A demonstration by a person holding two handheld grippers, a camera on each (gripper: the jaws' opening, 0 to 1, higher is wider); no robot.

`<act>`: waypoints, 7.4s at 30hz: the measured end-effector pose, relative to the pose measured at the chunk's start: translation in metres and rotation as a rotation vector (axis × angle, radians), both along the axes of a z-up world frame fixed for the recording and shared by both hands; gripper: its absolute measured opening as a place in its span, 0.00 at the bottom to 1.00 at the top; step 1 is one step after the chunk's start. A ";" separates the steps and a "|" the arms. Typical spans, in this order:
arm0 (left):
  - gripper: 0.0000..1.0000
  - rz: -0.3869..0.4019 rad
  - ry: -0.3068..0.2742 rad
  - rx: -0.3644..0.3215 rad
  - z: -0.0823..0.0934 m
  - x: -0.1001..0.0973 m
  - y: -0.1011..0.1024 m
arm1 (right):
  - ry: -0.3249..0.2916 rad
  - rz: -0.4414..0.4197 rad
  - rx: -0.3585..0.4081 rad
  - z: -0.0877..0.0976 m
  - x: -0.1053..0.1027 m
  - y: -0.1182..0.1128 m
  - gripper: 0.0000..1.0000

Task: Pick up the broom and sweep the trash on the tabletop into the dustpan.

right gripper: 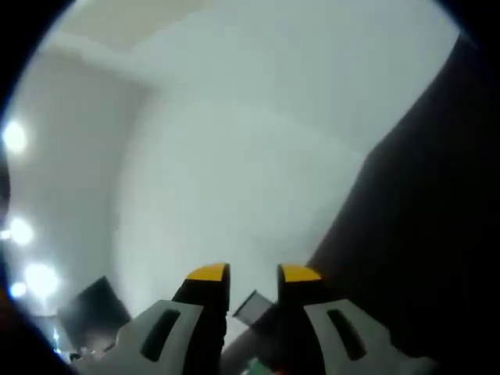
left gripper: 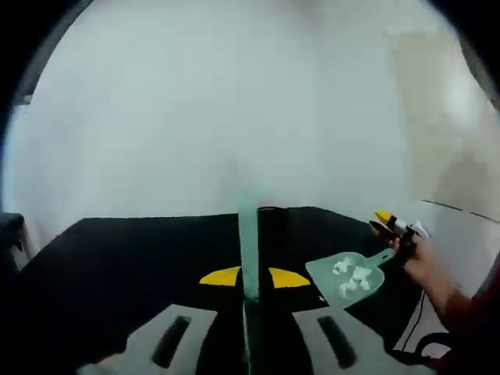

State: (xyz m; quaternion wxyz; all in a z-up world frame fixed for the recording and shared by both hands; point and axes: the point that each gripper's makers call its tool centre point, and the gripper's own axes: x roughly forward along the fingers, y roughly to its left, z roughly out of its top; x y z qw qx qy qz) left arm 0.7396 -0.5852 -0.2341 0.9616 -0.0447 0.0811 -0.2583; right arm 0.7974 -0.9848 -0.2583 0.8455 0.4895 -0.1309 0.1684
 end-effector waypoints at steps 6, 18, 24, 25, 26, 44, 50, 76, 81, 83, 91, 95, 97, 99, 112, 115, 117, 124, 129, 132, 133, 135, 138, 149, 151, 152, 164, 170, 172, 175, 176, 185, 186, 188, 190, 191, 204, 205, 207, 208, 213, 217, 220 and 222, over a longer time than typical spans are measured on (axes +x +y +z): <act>0.04 0.007 -0.051 0.036 0.003 0.002 0.001 | 0.001 -0.001 0.000 -0.001 0.000 -0.001 0.26; 0.04 0.211 -0.240 0.002 0.020 -0.021 -0.040 | -0.003 -0.006 0.003 0.000 0.001 -0.002 0.26; 0.04 0.139 -0.225 -0.001 0.009 0.012 -0.093 | -0.006 0.013 0.008 0.000 0.000 -0.001 0.26; 0.04 0.134 -0.240 0.025 0.009 0.016 -0.099 | -0.007 0.012 0.009 0.001 -0.001 -0.001 0.26; 0.04 0.133 -0.242 0.023 0.008 0.018 -0.102 | -0.009 0.011 0.012 0.001 -0.002 -0.001 0.26; 0.04 0.154 -0.317 -0.077 0.061 -0.011 -0.033 | -0.025 0.010 0.022 0.004 -0.004 0.000 0.26; 0.04 0.223 -0.349 -0.021 0.039 -0.039 -0.051 | -0.021 0.005 0.017 0.003 -0.002 -0.001 0.25; 0.04 0.028 -0.288 -0.119 0.065 0.033 -0.079 | -0.034 0.012 0.030 0.005 -0.004 -0.001 0.25; 0.04 0.122 -0.243 -0.017 0.032 0.008 -0.039 | -0.036 0.015 0.031 0.005 -0.004 0.000 0.25; 0.04 0.108 -0.187 -0.047 0.021 0.007 -0.031 | -0.033 0.017 0.028 0.004 -0.004 0.000 0.25; 0.05 -0.007 0.020 0.050 0.000 0.012 -0.012 | -0.033 0.015 0.032 0.005 -0.004 0.000 0.25; 0.09 -0.168 0.105 -0.022 -0.008 0.001 -0.032 | -0.034 0.013 0.033 0.005 -0.003 0.000 0.25; 0.11 -0.170 0.111 -0.048 -0.006 0.003 -0.030 | -0.035 0.015 0.035 0.005 -0.003 -0.001 0.25; 0.10 -0.150 0.072 0.038 -0.008 0.005 -0.028 | -0.032 0.017 0.032 0.004 -0.003 0.000 0.25; 0.02 -0.122 0.108 0.074 -0.038 0.007 -0.034 | -0.035 0.018 0.031 0.004 -0.001 0.000 0.25; 0.02 -0.092 0.090 0.058 -0.031 0.009 -0.032 | -0.035 0.018 0.031 0.004 -0.002 0.000 0.25; 0.02 0.003 0.072 0.083 -0.029 0.011 -0.024 | -0.035 0.018 0.031 0.004 -0.002 0.000 0.25; 0.02 0.114 -0.032 0.026 -0.028 0.007 -0.061 | -0.037 0.015 0.033 0.005 -0.002 -0.001 0.25; 0.02 0.091 -0.083 -0.018 -0.017 0.025 -0.098 | -0.034 0.023 0.029 0.004 -0.002 0.001 0.25; 0.02 0.059 -0.112 0.002 -0.011 0.033 -0.126 | -0.037 0.019 0.034 0.005 -0.002 -0.001 0.25; 0.02 0.035 -0.117 -0.009 -0.009 0.034 -0.137 | -0.038 0.017 0.036 0.005 -0.002 -0.002 0.25; 0.02 -0.015 -0.110 -0.051 -0.004 0.036 -0.156 | -0.041 0.017 0.040 0.005 -0.001 -0.003 0.25; 0.02 -0.076 -0.138 -0.111 0.011 0.033 -0.174 | -0.041 0.018 0.039 0.005 -0.001 -0.002 0.25; 0.02 0.109 -0.194 0.001 0.026 0.057 -0.075 | -0.049 0.018 0.046 0.006 0.000 -0.003 0.25; 0.02 0.151 -0.148 0.066 0.005 0.070 -0.058 | -0.050 0.017 0.047 0.007 -0.001 -0.003 0.25; 0.02 0.151 -0.120 0.084 -0.004 0.074 -0.057 | -0.050 0.017 0.047 0.007 -0.001 -0.002 0.25; 0.03 0.090 -0.139 0.211 -0.032 0.065 -0.116 | -0.043 0.014 0.040 0.006 -0.001 -0.002 0.25; 0.02 -0.040 -0.179 0.073 -0.013 0.035 -0.168 | -0.045 0.013 0.043 0.006 -0.002 -0.002 0.25; 0.02 -0.061 -0.195 0.077 -0.009 0.030 -0.182 | -0.045 0.013 0.042 0.006 -0.003 -0.002 0.25; 0.02 -0.069 -0.248 0.022 0.012 0.026 -0.181 | -0.046 0.014 0.046 0.006 -0.002 -0.003 0.25; 0.02 -0.067 -0.256 0.017 0.016 0.026 -0.177 | -0.046 0.016 0.047 0.006 -0.002 -0.003 0.25; 0.02 0.113 -0.205 0.048 0.001 0.057 -0.092 | -0.056 0.017 0.056 0.008 -0.004 -0.003 0.25; 0.02 0.116 -0.192 0.046 -0.006 0.060 -0.090 | -0.056 0.017 0.056 0.008 -0.004 -0.003 0.25; 0.02 0.094 -0.148 0.038 -0.020 0.060 -0.101 | -0.054 0.015 0.054 0.007 -0.003 -0.003 0.25; 0.02 0.056 -0.144 0.033 -0.025 0.057 -0.119 | -0.053 0.016 0.053 0.007 -0.004 -0.003 0.25; 0.02 0.032 -0.142 0.034 -0.027 0.055 -0.129 | -0.053 0.015 0.053 0.007 -0.004 -0.003 0.25; 0.02 -0.082 -0.312 0.056 0.015 0.028 -0.187 | -0.051 0.015 0.053 0.007 -0.004 -0.003 0.25; 0.02 -0.085 -0.330 0.036 0.023 0.025 -0.184 | -0.052 0.016 0.054 0.007 -0.003 -0.004 0.25; 0.02 -0.089 -0.351 0.004 0.035 0.023 -0.176 | -0.052 0.015 0.054 0.007 -0.003 -0.004 0.25; 0.02 -0.099 -0.353 -0.016 0.040 0.023 -0.173 | -0.052 0.016 0.053 0.007 -0.003 -0.004 0.25; 0.02 -0.132 -0.317 -0.079 0.044 0.028 -0.164 | -0.054 0.015 0.057 0.007 -0.003 -0.004 0.25; 0.02 -0.032 -0.200 -0.004 0.007 0.047 -0.138 | -0.052 0.015 0.056 0.007 -0.003 -0.003 0.25; 0.02 0.000 -0.163 0.001 -0.013 0.052 -0.124 | -0.051 0.016 0.055 0.007 -0.003 -0.003 0.25; 0.02 -0.017 -0.121 -0.032 -0.021 0.050 -0.127 | -0.050 0.016 0.050 0.007 -0.003 -0.002 0.25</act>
